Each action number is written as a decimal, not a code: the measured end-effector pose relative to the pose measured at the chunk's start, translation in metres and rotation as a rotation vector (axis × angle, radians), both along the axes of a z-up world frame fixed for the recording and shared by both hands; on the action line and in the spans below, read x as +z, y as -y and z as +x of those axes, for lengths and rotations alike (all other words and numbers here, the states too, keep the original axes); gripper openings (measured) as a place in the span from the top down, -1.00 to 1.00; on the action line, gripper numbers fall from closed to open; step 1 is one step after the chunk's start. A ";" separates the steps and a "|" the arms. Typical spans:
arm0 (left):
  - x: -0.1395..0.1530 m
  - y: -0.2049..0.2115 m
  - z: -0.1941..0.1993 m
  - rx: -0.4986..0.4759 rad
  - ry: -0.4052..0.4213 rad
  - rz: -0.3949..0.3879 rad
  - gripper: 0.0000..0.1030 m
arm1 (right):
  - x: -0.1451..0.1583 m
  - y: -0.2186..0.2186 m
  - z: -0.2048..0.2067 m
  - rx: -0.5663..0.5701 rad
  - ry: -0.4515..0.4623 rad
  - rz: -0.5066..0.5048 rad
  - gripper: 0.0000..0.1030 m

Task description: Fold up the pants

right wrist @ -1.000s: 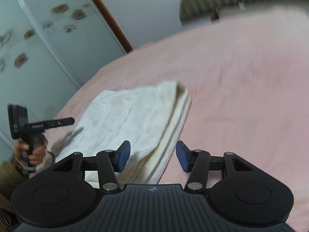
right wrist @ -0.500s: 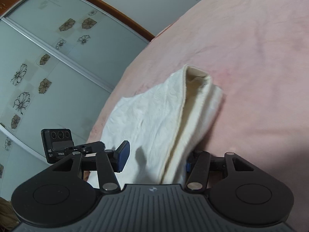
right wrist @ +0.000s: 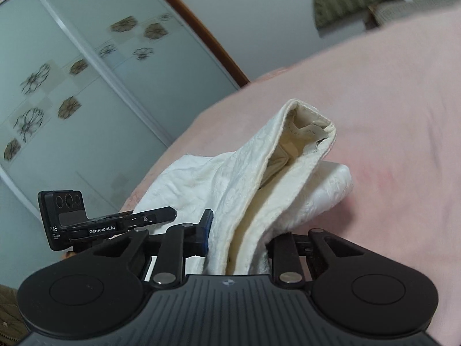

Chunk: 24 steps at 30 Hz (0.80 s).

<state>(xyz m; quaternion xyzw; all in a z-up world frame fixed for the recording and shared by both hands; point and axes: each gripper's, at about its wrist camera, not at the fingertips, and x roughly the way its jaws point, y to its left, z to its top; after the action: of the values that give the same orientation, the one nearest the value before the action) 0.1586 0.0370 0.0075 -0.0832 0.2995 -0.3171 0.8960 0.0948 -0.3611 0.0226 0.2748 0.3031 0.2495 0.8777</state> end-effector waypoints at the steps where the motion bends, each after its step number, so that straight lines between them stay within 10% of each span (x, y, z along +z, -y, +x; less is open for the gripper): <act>1: 0.005 -0.004 0.003 0.013 0.015 -0.003 0.71 | 0.006 -0.001 0.005 0.010 0.016 0.000 0.56; 8: 0.034 -0.011 0.058 0.090 0.108 0.106 0.70 | 0.030 -0.020 0.091 0.049 0.063 -0.030 0.56; 16: 0.003 -0.021 0.138 0.163 -0.026 0.162 0.67 | -0.018 -0.031 0.187 -0.020 -0.072 -0.032 0.55; 24: 0.002 -0.033 0.129 0.308 -0.015 0.262 -0.18 | -0.043 -0.006 0.164 -0.140 -0.162 -0.059 0.01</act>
<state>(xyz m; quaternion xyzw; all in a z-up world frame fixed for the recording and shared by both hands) 0.2877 0.0700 0.0098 -0.0130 0.3287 -0.1339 0.9348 0.2587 -0.3548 -0.0203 0.2887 0.3602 0.1554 0.8734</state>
